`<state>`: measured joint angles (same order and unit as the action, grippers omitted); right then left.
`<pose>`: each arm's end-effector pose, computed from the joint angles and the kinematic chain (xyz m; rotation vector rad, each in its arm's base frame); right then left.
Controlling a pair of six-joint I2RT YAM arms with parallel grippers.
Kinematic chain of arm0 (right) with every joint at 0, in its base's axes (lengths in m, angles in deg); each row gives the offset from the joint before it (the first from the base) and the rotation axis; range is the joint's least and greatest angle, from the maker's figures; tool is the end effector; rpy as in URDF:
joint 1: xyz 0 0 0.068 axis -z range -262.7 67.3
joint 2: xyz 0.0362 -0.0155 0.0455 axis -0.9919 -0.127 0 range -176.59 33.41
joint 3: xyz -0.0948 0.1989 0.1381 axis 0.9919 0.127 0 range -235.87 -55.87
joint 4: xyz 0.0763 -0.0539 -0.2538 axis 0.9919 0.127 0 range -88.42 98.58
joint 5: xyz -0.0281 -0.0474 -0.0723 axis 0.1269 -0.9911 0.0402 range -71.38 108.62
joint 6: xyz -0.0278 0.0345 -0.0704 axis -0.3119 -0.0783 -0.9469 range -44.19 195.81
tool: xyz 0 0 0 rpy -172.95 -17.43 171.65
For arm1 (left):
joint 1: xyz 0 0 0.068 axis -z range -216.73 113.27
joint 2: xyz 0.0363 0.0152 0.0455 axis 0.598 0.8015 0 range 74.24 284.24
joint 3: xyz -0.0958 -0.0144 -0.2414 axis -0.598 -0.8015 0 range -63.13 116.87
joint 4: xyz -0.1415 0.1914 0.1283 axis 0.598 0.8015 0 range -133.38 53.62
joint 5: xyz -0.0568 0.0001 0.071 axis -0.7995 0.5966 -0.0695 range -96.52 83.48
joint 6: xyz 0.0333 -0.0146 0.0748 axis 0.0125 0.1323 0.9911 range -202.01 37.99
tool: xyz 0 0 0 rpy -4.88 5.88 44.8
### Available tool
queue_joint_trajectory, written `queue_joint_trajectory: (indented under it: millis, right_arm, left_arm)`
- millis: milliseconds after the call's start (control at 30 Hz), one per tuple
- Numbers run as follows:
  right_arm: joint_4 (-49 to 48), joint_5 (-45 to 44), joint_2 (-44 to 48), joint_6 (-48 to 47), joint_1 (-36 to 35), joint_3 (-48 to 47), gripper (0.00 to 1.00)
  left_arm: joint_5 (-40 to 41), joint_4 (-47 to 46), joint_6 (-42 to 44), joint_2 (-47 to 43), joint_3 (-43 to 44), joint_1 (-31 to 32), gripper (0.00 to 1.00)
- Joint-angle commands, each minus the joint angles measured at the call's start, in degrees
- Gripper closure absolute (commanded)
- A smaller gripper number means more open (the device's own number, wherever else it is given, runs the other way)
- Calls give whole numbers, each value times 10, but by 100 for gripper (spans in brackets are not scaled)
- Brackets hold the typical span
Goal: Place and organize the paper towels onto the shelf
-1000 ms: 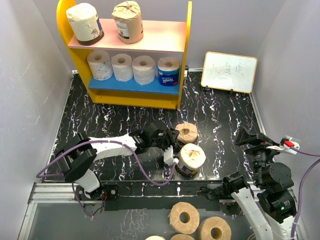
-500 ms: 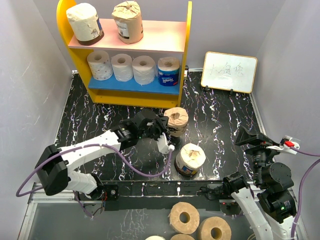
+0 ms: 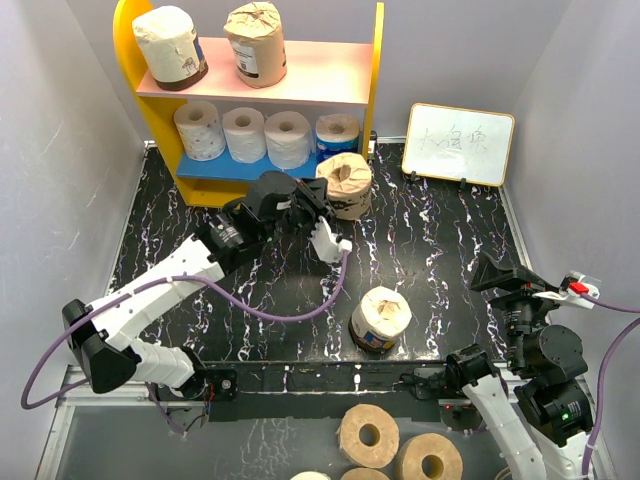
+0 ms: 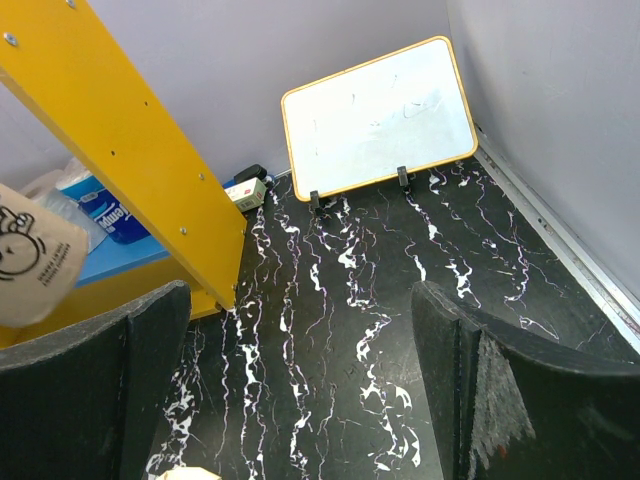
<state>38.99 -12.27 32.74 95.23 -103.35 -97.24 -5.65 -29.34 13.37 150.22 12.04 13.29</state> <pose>0.0685 -0.0139 0.3357 0.4121 1.4666 0.1509 0.2298 -0.2724 0.3756 1.7801 0.5660 0.5671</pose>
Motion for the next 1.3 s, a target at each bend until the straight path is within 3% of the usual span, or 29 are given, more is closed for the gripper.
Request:
queue_joint_trajectory:
  millis: [0, 367, 700, 1033, 1267]
  right_arm:
    - [-31, 4, 9, -9, -5, -4, 10]
    - [-32, 6, 9, -10, -7, -4, 10]
    - [-29, 4, 9, -9, -8, -6, 10]
    - [-25, 2, 9, -8, -8, -8, 10]
    - [-25, 0, 9, -8, -8, -8, 10]
  left_arm:
    - [46, 58, -14, 10, 98, 0, 100]
    - [90, 75, 24, 20, 197, -1, 100]
    - [145, 93, -4, 122, 394, -6, 100]
    - [138, 62, 10, 169, 461, -25, 100]
    - [114, 20, 25, 217, 534, -82, 100]
